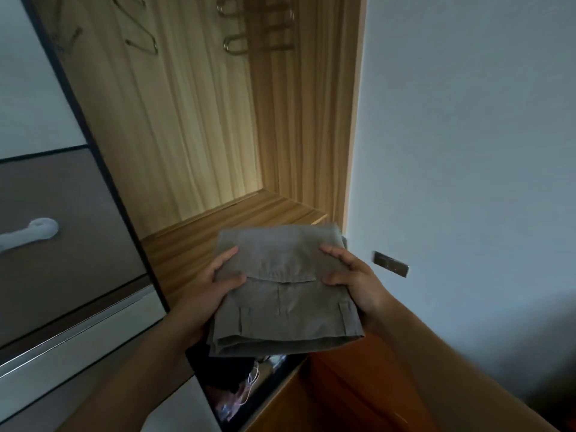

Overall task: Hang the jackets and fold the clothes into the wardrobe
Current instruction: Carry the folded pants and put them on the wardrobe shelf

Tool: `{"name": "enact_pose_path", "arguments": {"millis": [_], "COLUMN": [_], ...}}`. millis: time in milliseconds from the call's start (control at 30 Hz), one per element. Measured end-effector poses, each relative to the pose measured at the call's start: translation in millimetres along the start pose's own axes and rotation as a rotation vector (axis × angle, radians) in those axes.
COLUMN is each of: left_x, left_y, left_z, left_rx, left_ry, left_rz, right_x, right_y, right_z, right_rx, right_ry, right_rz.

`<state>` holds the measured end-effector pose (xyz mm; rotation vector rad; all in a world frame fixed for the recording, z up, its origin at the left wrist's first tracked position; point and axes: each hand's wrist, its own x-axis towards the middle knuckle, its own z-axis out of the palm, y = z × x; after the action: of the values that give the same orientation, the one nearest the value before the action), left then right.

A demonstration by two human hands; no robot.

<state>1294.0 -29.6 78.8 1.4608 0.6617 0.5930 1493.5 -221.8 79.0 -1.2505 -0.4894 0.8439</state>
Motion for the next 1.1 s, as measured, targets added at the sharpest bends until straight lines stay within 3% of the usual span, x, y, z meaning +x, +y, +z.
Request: {"name": "enact_pose_path", "arguments": {"millis": [467,833,1100], "left_x": [164,210,238], "left_y": [8,-8,-16], "left_z": [-70,-97,-84], "left_rx": [-0.022,-0.060,-0.117], "left_ry": [0.229,0.456,0.626], "left_rz": [0.011,-0.026,-0.023], "right_x": [242,350,423], "right_y": [-11,8,7], "right_z": [61,100,109], "right_rx": [-0.082,-0.070,-0.192], "right_ry": [-0.203,-0.381,-0.582], "right_rz": [0.037,0.153,0.192]}}
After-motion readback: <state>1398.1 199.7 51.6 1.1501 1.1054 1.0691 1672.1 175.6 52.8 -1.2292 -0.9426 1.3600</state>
